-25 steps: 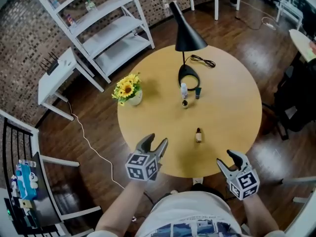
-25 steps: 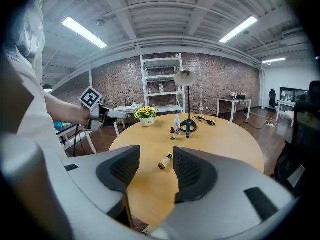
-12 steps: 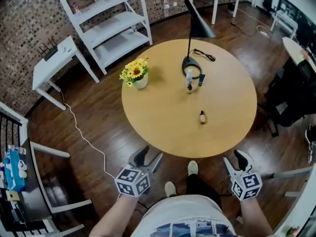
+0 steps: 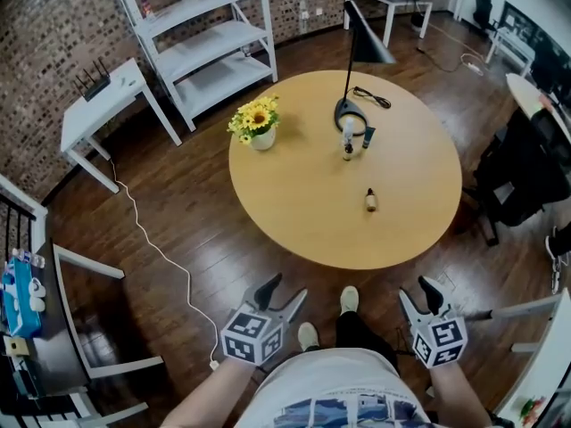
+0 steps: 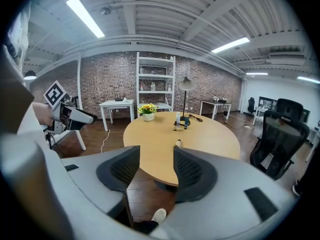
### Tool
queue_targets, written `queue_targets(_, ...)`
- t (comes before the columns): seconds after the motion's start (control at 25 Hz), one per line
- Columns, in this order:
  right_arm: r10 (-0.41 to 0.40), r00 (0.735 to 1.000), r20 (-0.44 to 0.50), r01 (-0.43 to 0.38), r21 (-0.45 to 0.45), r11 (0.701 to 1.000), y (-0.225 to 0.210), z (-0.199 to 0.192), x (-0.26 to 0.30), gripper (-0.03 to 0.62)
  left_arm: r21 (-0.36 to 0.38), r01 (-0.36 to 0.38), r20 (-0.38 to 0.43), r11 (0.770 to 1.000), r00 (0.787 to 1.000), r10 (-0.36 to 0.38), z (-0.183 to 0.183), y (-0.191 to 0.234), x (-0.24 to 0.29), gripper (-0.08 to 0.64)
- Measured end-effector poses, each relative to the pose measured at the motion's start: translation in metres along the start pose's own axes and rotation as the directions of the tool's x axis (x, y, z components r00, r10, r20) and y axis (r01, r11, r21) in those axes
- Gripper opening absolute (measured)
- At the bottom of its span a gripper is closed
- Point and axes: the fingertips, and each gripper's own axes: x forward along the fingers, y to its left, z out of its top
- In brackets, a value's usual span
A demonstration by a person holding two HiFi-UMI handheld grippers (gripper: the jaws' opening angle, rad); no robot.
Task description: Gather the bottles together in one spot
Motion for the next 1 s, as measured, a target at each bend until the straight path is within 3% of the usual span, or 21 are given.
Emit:
queue_targets(0.32, -0.017, 1.0, -0.013, 0.017, 0.003, 1.0, 0.014, -0.008, -0.019, 0.236, 0.018, 0.001, -0.023, 1.0, 1.0, -0.001, -0.009, -0.004, -0.009, 0.249)
queue_targets(0.56, -0.007, 0.999, -0.034, 0.007, -0.008, 1.0, 0.013, -0.014, -0.02, 0.236, -0.021, -0.001, -0.001, 1.0, 1.0, 0.001, -0.009, -0.004, -0.01, 0.25)
queue_targets(0.84, 0.037, 0.996, -0.077, -0.038, -0.012, 0.999, 0.002, -0.02, 0.015, 0.236, -0.053, -0.02, -0.011, 0.998, 1.0, 0.02, -0.014, 0.004, 0.005, 0.252)
queue_targets(1.0, 0.061, 0.993, -0.099, -0.063, -0.024, 0.998, -0.021, -0.018, 0.052, 0.236, -0.068, -0.051, 0.001, 0.996, 0.999, 0.051, 0.001, 0.01, 0.022, 0.25)
